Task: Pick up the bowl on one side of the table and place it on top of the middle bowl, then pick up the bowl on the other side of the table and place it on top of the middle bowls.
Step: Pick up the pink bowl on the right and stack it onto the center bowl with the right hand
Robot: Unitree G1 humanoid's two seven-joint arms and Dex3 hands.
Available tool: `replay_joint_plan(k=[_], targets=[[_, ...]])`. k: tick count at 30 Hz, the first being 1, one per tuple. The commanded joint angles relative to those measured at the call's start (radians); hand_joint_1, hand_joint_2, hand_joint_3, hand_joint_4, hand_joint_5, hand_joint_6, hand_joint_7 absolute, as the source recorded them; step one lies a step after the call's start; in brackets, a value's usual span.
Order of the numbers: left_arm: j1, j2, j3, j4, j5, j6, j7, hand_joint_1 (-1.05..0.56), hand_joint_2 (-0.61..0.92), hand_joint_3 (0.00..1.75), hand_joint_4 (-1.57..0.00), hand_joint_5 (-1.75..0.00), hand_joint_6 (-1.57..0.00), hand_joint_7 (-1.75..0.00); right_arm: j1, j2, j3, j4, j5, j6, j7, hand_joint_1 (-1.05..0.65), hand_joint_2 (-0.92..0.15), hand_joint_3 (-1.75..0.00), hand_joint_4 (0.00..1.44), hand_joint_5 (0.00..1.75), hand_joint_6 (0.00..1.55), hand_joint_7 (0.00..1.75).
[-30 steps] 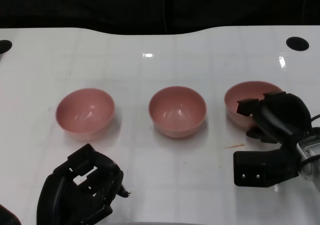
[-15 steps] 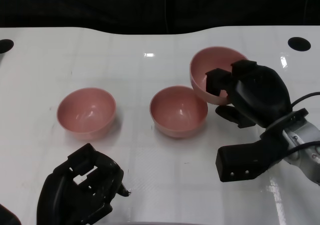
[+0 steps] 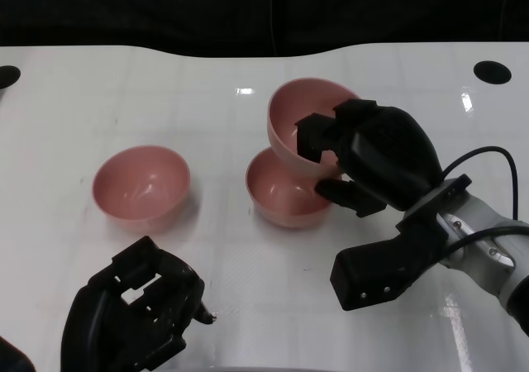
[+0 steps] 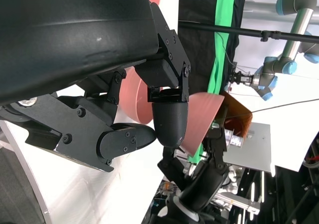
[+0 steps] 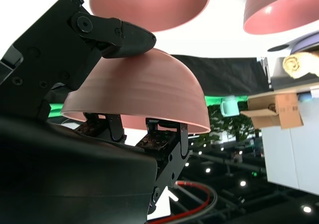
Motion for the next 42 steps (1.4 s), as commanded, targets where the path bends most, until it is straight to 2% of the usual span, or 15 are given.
replay_joint_plan(k=[1, 7, 14, 16, 17, 18, 19, 20, 21, 22, 25, 29, 36, 42], targets=[[-0.003, 0.011, 0.005, 0.009, 0.006, -0.014, -0.009, -0.19, 0.77, 0.65, -0.77, -1.56, -0.79, -1.19, -0.034, 0.025, 0.022, 0.047, 0.000, -0.005, 0.018, -0.18, -0.41, -1.10, 0.91, 1.75, 0.71, 1.75], [-0.002, 0.008, 0.003, 0.002, 0.004, -0.006, -0.002, -0.18, 0.76, 0.65, -0.77, -1.56, -0.79, -1.18, -0.071, 0.074, 0.053, 0.162, -0.011, 0.000, 0.002, -0.18, -0.47, -1.01, 0.90, 1.75, 0.71, 1.75], [0.000, 0.006, -0.001, -0.004, 0.008, -0.009, 0.001, -0.18, 0.77, 0.64, -0.77, -1.56, -0.79, -1.18, -0.120, 0.123, 0.105, 0.327, -0.040, 0.032, -0.033, -0.19, -0.44, -0.96, 0.88, 1.75, 0.70, 1.75], [0.000, 0.006, -0.001, -0.002, 0.006, -0.010, -0.002, -0.19, 0.78, 0.63, -0.77, -1.56, -0.79, -1.18, -0.128, 0.131, 0.110, 0.353, -0.034, 0.039, -0.009, -0.21, -0.52, -0.82, 0.84, 1.73, 0.76, 1.43], [0.000, 0.006, -0.001, -0.002, 0.006, -0.011, -0.003, -0.19, 0.78, 0.62, -0.76, -1.56, -0.79, -1.18, -0.133, 0.133, 0.112, 0.362, -0.031, 0.056, 0.030, -0.23, -0.57, -0.76, 0.81, 1.69, 0.82, 1.16], [0.000, 0.006, -0.002, -0.001, 0.007, -0.011, -0.003, -0.19, 0.78, 0.62, -0.76, -1.56, -0.79, -1.18, -0.136, 0.136, 0.113, 0.367, -0.026, 0.071, 0.068, -0.28, -0.67, -0.64, 0.78, 1.36, 0.83, 0.81], [0.000, 0.005, -0.002, -0.001, 0.007, -0.013, -0.003, -0.19, 0.78, 0.61, -0.76, -1.56, -0.79, -1.18, -0.138, 0.136, 0.114, 0.369, -0.022, 0.081, 0.103, -0.34, -0.80, -0.43, 0.78, 0.88, 0.84, 0.41], [0.000, 0.005, -0.003, 0.001, 0.007, -0.015, -0.005, -0.19, 0.78, 0.61, -0.76, -1.56, -0.79, -1.18, -0.140, 0.134, 0.116, 0.366, -0.019, 0.092, 0.140, -0.37, -0.86, -0.32, 0.77, 0.62, 0.82, 0.23], [0.000, 0.004, -0.003, 0.002, 0.007, -0.017, -0.007, -0.19, 0.79, 0.59, -0.76, -1.56, -0.79, -1.17, -0.141, 0.133, 0.118, 0.361, -0.017, 0.098, 0.163, -0.43, -0.90, -0.29, 0.69, 0.41, 0.75, 0.10], [0.000, 0.004, -0.005, 0.004, 0.010, -0.021, -0.007, -0.20, 0.79, 0.58, -0.76, -1.56, -0.79, -1.16, -0.141, 0.130, 0.120, 0.357, -0.016, 0.104, 0.181, -0.47, -0.91, -0.27, 0.65, 0.33, 0.72, 0.05], [0.001, 0.000, -0.008, 0.002, 0.018, -0.023, 0.002, -0.20, 0.81, 0.55, -0.78, -1.54, -0.81, -1.15, -0.138, 0.121, 0.121, 0.340, -0.012, 0.109, 0.211, -0.60, -0.92, -0.30, 0.53, 0.19, 0.61, 0.00], [0.000, -0.004, -0.006, 0.002, 0.021, -0.021, 0.001, -0.20, 0.82, 0.53, -0.79, -1.52, -0.81, -1.14, -0.127, 0.108, 0.118, 0.309, -0.007, 0.105, 0.213, -0.67, -0.92, -0.38, 0.43, 0.13, 0.49, 0.00], [-0.005, -0.003, -0.003, 0.006, 0.025, -0.025, -0.001, -0.20, 0.83, 0.51, -0.79, -1.52, -0.82, -1.13, -0.080, 0.062, 0.098, 0.180, 0.022, 0.096, 0.221, -0.72, -0.92, -0.43, 0.34, 0.08, 0.39, 0.00], [-0.009, -0.001, 0.000, 0.010, 0.021, -0.024, -0.003, -0.20, 0.84, 0.49, -0.79, -1.52, -0.82, -1.12, -0.013, 0.007, 0.070, 0.008, 0.036, 0.102, 0.259, -0.74, -0.92, -0.46, 0.29, 0.06, 0.34, 0.00]])
